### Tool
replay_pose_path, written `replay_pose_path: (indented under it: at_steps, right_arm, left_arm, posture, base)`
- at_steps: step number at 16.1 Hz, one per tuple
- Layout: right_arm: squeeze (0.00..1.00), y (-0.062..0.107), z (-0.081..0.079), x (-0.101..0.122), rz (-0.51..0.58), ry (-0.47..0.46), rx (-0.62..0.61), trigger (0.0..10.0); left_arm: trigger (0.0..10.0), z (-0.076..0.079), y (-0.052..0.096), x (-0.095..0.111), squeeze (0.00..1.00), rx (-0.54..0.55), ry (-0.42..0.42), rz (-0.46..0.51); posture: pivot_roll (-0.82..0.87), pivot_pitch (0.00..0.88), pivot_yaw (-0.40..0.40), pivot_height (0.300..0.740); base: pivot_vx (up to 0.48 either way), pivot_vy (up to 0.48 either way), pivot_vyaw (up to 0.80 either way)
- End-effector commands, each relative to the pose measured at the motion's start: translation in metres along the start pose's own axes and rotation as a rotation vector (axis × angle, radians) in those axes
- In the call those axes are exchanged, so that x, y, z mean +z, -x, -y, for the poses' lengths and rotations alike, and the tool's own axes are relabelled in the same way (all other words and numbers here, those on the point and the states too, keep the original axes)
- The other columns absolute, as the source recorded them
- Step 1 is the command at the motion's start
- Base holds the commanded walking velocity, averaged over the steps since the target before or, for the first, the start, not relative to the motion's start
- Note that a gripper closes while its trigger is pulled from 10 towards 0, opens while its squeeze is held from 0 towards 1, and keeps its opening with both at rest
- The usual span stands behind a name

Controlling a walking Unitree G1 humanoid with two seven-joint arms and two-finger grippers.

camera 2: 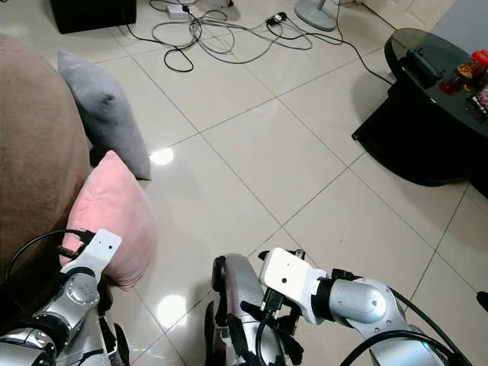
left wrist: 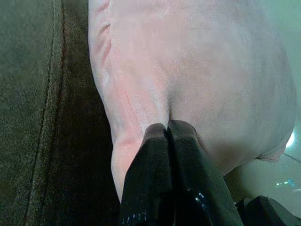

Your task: Move the pillow to the sofa from floor

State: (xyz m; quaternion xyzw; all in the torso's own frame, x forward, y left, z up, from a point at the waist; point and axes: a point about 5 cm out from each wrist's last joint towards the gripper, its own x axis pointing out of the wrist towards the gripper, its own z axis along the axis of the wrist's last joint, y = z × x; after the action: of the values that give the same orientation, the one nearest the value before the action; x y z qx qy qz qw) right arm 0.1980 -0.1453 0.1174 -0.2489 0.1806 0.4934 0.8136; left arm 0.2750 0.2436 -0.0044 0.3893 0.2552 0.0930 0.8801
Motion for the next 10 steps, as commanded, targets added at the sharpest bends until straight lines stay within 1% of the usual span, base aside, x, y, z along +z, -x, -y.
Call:
replay_pose_path:
  at_steps: [1, 2, 4, 5, 6, 7, 8, 9, 10]
  right_arm:
    - [0.0, 0.002, 0.002, -0.009, -0.035, -0.008, -0.026, 10.0]
    - [0.0, -0.002, 0.002, -0.016, -0.036, -0.025, -0.049, 10.0]
    - [0.0, -0.011, 0.002, -0.022, -0.033, -0.048, -0.075, 10.0]
    - [0.0, -0.014, 0.003, -0.024, -0.026, -0.06, -0.093, 10.0]
    - [0.0, -0.021, 0.004, -0.028, -0.018, -0.082, -0.121, 10.0]
    - [0.0, -0.023, 0.003, -0.03, -0.015, -0.088, -0.13, 10.0]
    - [0.0, -0.023, 0.003, -0.03, -0.015, -0.088, -0.13, 10.0]
    - [0.0, -0.031, 0.006, -0.034, -0.005, -0.103, -0.163, 10.0]
    - [0.0, -0.037, 0.009, -0.038, -0.001, -0.115, -0.192, 10.0]
  left_arm:
    - [0.0, 0.014, 0.006, -0.001, 0.26, -0.038, 0.003, 0.009]
    - [0.0, 0.022, 0.009, 0.008, 0.25, -0.066, 0.033, 0.064]
    - [0.0, 0.031, 0.012, 0.016, 0.26, -0.098, 0.046, 0.128]
    - [0.0, 0.036, 0.015, 0.023, 0.26, -0.117, 0.056, 0.178]
    - [0.0, 0.045, 0.021, 0.034, 0.26, -0.153, 0.078, 0.259]
    - [0.0, 0.049, 0.024, 0.041, 0.26, -0.172, 0.09, 0.302]
    - [0.0, 0.049, 0.024, 0.041, 0.26, -0.172, 0.09, 0.302]
    - [0.0, 0.058, 0.031, 0.06, 0.26, -0.211, 0.106, 0.412]
    - [0.0, 0.06, 0.033, 0.073, 0.26, -0.231, 0.125, 0.474]
  posture:
    - [-0.22, 0.173, -0.251, 0.562]
    - [-0.18, 0.157, -0.224, 0.562]
    - [-0.12, 0.137, -0.178, 0.562]
    - [-0.1, 0.133, -0.158, 0.562]
    - [-0.04, 0.113, -0.122, 0.562]
    - [-0.04, 0.109, -0.118, 0.562]
    - [-0.04, 0.109, -0.118, 0.562]
    - [0.0, 0.078, -0.082, 0.562]
    - [0.02, 0.066, -0.063, 0.562]
  base:
    - [0.0, 0.0, 0.0]
    - [0.0, 0.0, 0.0]
    - [0.0, 0.0, 0.0]
    - [0.0, 0.0, 0.0]
    - [0.0, 0.0, 0.0]
    - [0.0, 0.0, 0.0]
    - [0.0, 0.0, 0.0]
    - [0.0, 0.0, 0.0]
    - [0.0, 0.0, 0.0]
